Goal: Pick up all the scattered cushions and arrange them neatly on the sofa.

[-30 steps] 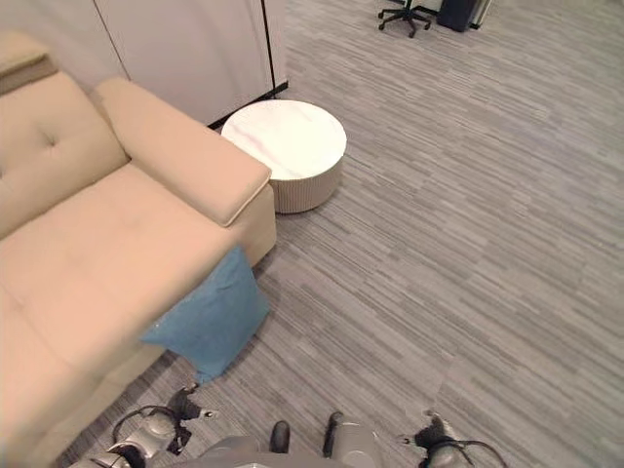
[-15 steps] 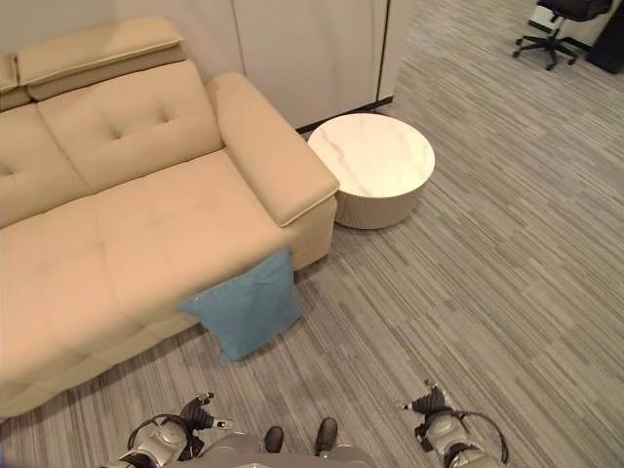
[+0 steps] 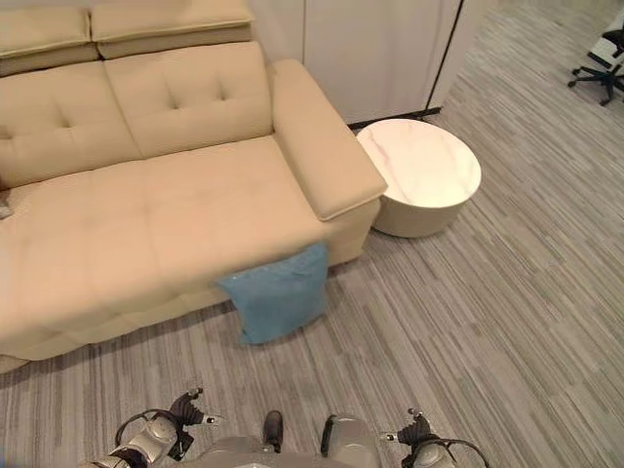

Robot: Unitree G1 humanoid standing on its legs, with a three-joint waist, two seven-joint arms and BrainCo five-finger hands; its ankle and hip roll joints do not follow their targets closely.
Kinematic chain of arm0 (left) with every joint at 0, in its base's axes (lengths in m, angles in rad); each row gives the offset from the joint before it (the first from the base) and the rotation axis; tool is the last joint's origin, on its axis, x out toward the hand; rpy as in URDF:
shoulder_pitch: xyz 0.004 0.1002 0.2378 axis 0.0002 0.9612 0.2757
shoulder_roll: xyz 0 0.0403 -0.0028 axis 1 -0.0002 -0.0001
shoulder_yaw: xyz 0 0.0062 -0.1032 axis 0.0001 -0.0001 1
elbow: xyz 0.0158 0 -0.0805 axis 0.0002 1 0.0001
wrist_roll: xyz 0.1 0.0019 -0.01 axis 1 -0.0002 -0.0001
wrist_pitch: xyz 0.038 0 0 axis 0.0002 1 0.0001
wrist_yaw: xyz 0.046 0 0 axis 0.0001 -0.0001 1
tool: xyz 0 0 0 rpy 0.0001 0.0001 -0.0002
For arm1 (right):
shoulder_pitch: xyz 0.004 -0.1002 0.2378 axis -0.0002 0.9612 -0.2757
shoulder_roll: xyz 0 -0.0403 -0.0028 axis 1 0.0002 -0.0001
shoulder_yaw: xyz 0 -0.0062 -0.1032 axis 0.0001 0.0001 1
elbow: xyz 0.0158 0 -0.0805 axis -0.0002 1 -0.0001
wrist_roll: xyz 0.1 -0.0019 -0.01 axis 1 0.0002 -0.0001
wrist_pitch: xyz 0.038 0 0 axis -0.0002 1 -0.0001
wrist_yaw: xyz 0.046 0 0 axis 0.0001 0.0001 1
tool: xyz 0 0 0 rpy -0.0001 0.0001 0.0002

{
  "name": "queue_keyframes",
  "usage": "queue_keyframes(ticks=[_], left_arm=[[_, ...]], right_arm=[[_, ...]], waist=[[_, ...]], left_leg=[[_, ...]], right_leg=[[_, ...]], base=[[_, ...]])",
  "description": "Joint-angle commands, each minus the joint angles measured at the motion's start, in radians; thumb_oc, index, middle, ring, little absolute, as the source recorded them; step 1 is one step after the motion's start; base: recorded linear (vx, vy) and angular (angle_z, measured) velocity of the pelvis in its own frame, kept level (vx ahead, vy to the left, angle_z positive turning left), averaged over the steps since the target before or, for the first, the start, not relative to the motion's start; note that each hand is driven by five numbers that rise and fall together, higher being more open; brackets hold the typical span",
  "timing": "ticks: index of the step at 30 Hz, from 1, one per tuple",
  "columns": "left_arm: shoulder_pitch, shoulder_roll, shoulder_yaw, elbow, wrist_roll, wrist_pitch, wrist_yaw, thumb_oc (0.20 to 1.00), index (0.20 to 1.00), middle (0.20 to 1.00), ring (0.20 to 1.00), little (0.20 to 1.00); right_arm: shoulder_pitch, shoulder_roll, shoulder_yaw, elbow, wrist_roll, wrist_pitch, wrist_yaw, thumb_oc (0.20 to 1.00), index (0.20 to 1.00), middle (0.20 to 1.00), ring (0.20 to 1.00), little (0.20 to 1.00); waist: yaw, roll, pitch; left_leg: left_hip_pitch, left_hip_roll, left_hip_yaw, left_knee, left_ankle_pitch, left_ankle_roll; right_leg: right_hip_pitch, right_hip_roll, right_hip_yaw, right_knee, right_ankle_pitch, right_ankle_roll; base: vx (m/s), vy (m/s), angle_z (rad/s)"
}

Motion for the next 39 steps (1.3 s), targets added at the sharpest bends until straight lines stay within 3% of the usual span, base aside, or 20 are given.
queue_keyframes(ticks=[1, 4, 5, 6, 7, 8, 9, 10, 11, 14, 16, 18, 19, 20, 21, 22, 26, 35, 36, 39], left_arm=[[-0.012, -0.017, 0.017, 0.002, -0.002, -0.028, 0.017, 1.0, 1.0, 1.0, 1.0, 1.0], [-0.019, -0.028, 0.018, 0.021, 0.0, -0.028, 0.03, 1.0, 1.0, 1.0, 1.0, 1.0], [-0.021, -0.027, 0.012, 0.019, 0.008, -0.032, 0.022, 1.0, 1.0, 1.0, 1.0, 1.0], [-0.022, -0.029, 0.014, 0.03, 0.016, -0.031, 0.016, 1.0, 1.0, 1.0, 1.0, 1.0], [-0.008, -0.023, 0.016, 0.039, 0.011, -0.034, 0.018, 1.0, 1.0, 1.0, 1.0, 1.0], [-0.008, -0.023, 0.016, 0.039, 0.011, -0.034, 0.018, 1.0, 1.0, 1.0, 1.0, 1.0], [0.001, -0.023, 0.027, 0.042, 0.016, -0.029, 0.015, 1.0, 1.0, 1.0, 1.0, 1.0], [-0.002, -0.027, 0.028, 0.03, 0.005, -0.028, 0.017, 1.0, 1.0, 1.0, 1.0, 1.0], [0.005, -0.037, 0.035, 0.037, 0.002, -0.028, 0.026, 1.0, 1.0, 1.0, 1.0, 1.0], [0.003, -0.035, 0.038, 0.036, -0.014, -0.028, 0.024, 1.0, 1.0, 1.0, 1.0, 1.0], [-0.012, -0.041, 0.029, 0.017, -0.027, -0.026, 0.036, 1.0, 1.0, 1.0, 1.0, 1.0], [-0.025, -0.041, 0.025, 0.008, -0.04, -0.023, 0.037, 1.0, 1.0, 1.0, 1.0, 1.0], [-0.025, -0.041, 0.025, 0.008, -0.04, -0.023, 0.037, 1.0, 1.0, 1.0, 1.0, 1.0], [-0.025, -0.025, 0.019, 0.007, -0.028, -0.02, 0.034, 1.0, 1.0, 1.0, 1.0, 1.0], [-0.01, -0.03, 0.016, 0.004, -0.024, -0.022, 0.034, 1.0, 1.0, 1.0, 1.0, 1.0], [-0.01, -0.031, 0.013, 0.002, -0.022, -0.023, 0.034, 1.0, 1.0, 1.0, 1.0, 1.0], [0.019, -0.042, 0.029, 0.019, -0.014, -0.017, 0.03, 1.0, 1.0, 1.0, 1.0, 1.0], [-0.01, 0.005, 0.066, 0.017, -0.039, -0.014, 0.026, 1.0, 1.0, 1.0, 1.0, 1.0], [-0.003, 0.011, 0.07, 0.018, -0.039, -0.016, 0.026, 1.0, 1.0, 1.0, 1.0, 1.0], [0.003, 0.007, 0.064, 0.018, -0.034, -0.021, 0.022, 1.0, 1.0, 1.0, 1.0, 1.0]], right_arm=[[-0.019, -0.031, 0.019, 0.092, -0.059, -0.024, -0.084, 1.0, 1.0, 1.0, 1.0, 1.0], [-0.011, -0.039, 0.026, 0.125, -0.08, 0.006, -0.078, 1.0, 1.0, 1.0, 1.0, 1.0], [-0.015, -0.032, 0.003, 0.08, 0.037, -0.044, 0.017, 1.0, 1.0, 1.0, 1.0, 1.0], [-0.026, -0.047, -0.006, 0.085, 0.048, -0.038, -0.001, 1.0, 1.0, 1.0, 1.0, 1.0], [-0.049, -0.032, 0.009, 0.041, 0.071, -0.095, -0.048, 1.0, 1.0, 1.0, 1.0, 1.0], [-0.049, -0.031, 0.009, 0.041, 0.071, -0.095, -0.048, 1.0, 1.0, 1.0, 1.0, 1.0], [-0.029, -0.045, 0.016, 0.122, -0.026, 0.003, -0.051, 1.0, 1.0, 1.0, 1.0, 1.0], [-0.008, -0.032, 0.016, 0.138, -0.064, -0.017, -0.073, 1.0, 1.0, 1.0, 1.0, 1.0], [0.008, -0.015, 0.011, 0.163, -0.053, 0.009, -0.048, 1.0, 1.0, 1.0, 1.0, 1.0], [0.007, -0.021, 0.004, 0.159, -0.03, -0.005, -0.044, 1.0, 1.0, 1.0, 1.0, 1.0], [-0.018, -0.011, 0.019, 0.129, -0.03, -0.016, -0.07, 1.0, 1.0, 1.0, 1.0, 1.0], [-0.008, -0.025, 0.019, 0.154, -0.031, 0.006, -0.054, 1.0, 1.0, 1.0, 1.0, 1.0], [-0.008, -0.025, 0.019, 0.154, -0.031, 0.007, -0.053, 1.0, 1.0, 1.0, 1.0, 1.0], [-0.011, -0.046, 0.021, 0.15, -0.041, -0.015, -0.074, 1.0, 1.0, 1.0, 1.0, 1.0], [-0.012, -0.036, 0.014, 0.155, -0.029, 0.004, -0.079, 1.0, 1.0, 1.0, 1.0, 1.0], [-0.012, -0.033, 0.014, 0.157, -0.031, 0.008, -0.081, 1.0, 1.0, 1.0, 1.0, 1.0], [-0.001, -0.002, 0.023, 0.157, -0.076, 0.013, -0.083, 1.0, 1.0, 1.0, 1.0, 1.0], [-0.016, -0.004, -0.004, 0.155, -0.015, 0.02, -0.022, 1.0, 1.0, 1.0, 1.0, 1.0], [-0.01, 0.002, 0.005, 0.142, -0.026, -0.009, -0.035, 1.0, 1.0, 1.0, 1.0, 1.0], [-0.016, -0.007, 0.016, 0.144, -0.038, 0.015, -0.018, 1.0, 1.0, 1.0, 1.0, 1.0]], waist=[[0.0, 0.003, -0.01], [-0.009, -0.009, -0.011], [-0.011, -0.011, -0.015], [-0.011, -0.013, -0.026], [0.003, -0.011, -0.033], [0.002, -0.012, -0.035], [-0.001, -0.016, -0.043], [0.0, -0.025, -0.053], [-0.001, -0.034, -0.058], [0.0, -0.049, -0.047], [0.014, -0.057, -0.008], [0.01, -0.065, -0.002], [0.01, -0.065, -0.002], [0.017, -0.063, -0.011], [0.018, -0.049, -0.023], [0.019, -0.047, -0.022], [0.02, -0.044, -0.058], [0.018, -0.042, -0.043], [0.019, -0.037, -0.043], [0.008, -0.031, -0.039]], left_leg=[[-0.055, -0.002, -0.083, 0.078, -0.066, -0.094], [-0.042, -0.013, -0.124, 0.075, -0.072, -0.105], [-0.037, -0.018, -0.134, 0.077, -0.076, -0.11], [-0.034, -0.019, -0.131, 0.079, -0.081, -0.116], [-0.027, -0.02, -0.137, 0.081, -0.089, -0.121], [-0.03, -0.021, -0.138, 0.08, -0.086, -0.121], [-0.023, -0.013, -0.135, 0.071, -0.087, -0.128], [-0.013, 0.003, -0.136, 0.064, -0.09, -0.138], [-0.01, 0.018, -0.135, 0.068, -0.098, -0.15], [-0.039, 0.029, -0.131, 0.152, -0.117, -0.173], [-0.151, 0.026, -0.105, 0.336, -0.077, -0.198], [-0.201, 0.056, -0.018, 0.361, -0.09, -0.185], [-0.202, 0.057, -0.018, 0.363, -0.09, -0.185], [-0.191, 0.066, 0.007, 0.294, -0.09, -0.175], [-0.207, 0.09, 0.07, 0.209, -0.04, -0.172], [-0.216, 0.092, 0.081, 0.201, -0.028, -0.173], [-0.119, 0.071, 0.083, 0.103, -0.038, -0.151], [-0.09, 0.051, 0.071, 0.098, -0.072, -0.101], [-0.08, 0.048, 0.067, 0.095, -0.075, -0.1], [-0.054, 0.037, 0.049, 0.072, -0.075, -0.102]], right_leg=[[0.049, 0.045, 0.007, -0.227, 0.145, 0.011], [0.041, 0.05, 0.035, -0.283, 0.177, 0.025], [0.064, 0.045, 0.032, -0.322, 0.177, 0.027], [0.086, 0.039, 0.029, -0.345, 0.179, 0.023], [0.111, 0.036, 0.021, -0.363, 0.178, 0.02], [0.109, 0.035, 0.021, -0.364, 0.18, 0.02], [0.12, 0.037, 0.018, -0.37, 0.177, 0.021], [0.145, 0.046, 0.018, -0.389, 0.171, 0.015], [0.165, 0.05, 0.011, -0.403, 0.162, 0.009], [0.199, 0.055, -0.004, -0.422, 0.149, -0.009], [0.227, 0.045, -0.014, -0.438, 0.145, -0.026], [0.248, 0.044, -0.042, -0.46, 0.133, -0.036], [0.247, 0.044, -0.041, -0.46, 0.134, -0.036], [0.262, 0.049, -0.068, -0.473, 0.126, -0.036], [0.277, 0.057, -0.09, -0.479, 0.11, -0.034], [0.283, 0.061, -0.093, -0.476, 0.103, -0.037], [0.316, 0.049, -0.084, -0.446, 0.075, -0.018], [0.203, -0.001, -0.061, -0.19, 0.095, 0.031], [0.197, -0.003, -0.062, -0.189, 0.096, 0.028], [0.158, 0.014, -0.038, -0.248, 0.115, 0.019]], base=[[0.08, -0.048, 0.33], [0.12, -0.115, 0.75], [0.13, -0.088, 0.34], [0.15, -0.086, 0.31], [0.1, -0.049, 0.32], [0.09, -0.08, 0.4], [0.11, -0.165, 0.36], [0.19, -0.299, 0.31], [0.17, -0.324, 0.3], [0.08, -0.222, 0.44], [-0.03, -0.151, 0.28], [0.01, -0.115, 0.41], [0.11, -0.101, 0.42], [0.21, -0.017, 0.41], [0.26, -0.002, 0.95], [0.23, 0.051, 0.88], [0.31, 0.181, 0.16], [0.06, 0.113, -0.11], [0.08, 0.056, -0.02], [0.1, 0.015, -0.05]])
